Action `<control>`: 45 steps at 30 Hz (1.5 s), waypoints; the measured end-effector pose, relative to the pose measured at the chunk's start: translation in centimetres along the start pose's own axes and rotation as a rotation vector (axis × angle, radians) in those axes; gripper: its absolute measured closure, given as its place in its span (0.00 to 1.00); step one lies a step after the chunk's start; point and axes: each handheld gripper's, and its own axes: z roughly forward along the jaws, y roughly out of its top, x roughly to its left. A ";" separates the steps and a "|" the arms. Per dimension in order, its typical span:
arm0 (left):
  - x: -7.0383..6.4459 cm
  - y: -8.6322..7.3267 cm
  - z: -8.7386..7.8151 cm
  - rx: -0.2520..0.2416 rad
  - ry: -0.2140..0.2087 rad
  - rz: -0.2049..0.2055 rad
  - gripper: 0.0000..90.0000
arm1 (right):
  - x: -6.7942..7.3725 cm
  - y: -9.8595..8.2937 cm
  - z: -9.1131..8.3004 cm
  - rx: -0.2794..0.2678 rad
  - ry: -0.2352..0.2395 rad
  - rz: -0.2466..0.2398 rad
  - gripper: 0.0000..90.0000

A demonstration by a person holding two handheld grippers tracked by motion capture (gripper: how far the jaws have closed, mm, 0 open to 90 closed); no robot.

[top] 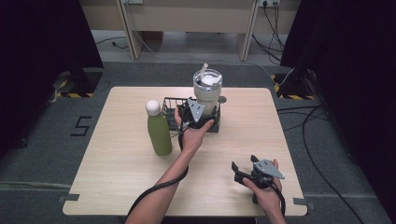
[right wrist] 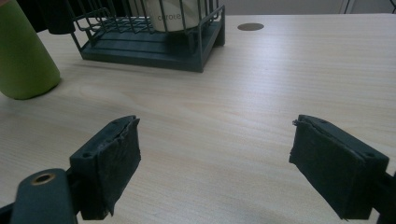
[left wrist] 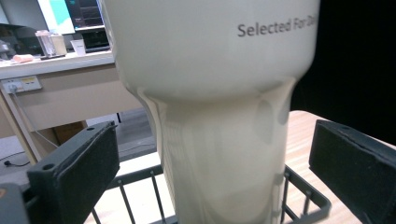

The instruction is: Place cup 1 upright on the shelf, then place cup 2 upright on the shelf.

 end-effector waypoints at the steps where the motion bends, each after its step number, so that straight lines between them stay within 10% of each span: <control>1: 0.0 0.0 -0.2 0.000 -0.002 0.005 0.01 | 0.0 0.0 0.0 0.000 0.000 0.000 0.17; 45: -0.6 -1.0 -6.7 0.019 -0.144 0.034 0.04 | -0.3 0.3 0.6 0.001 0.004 0.010 0.17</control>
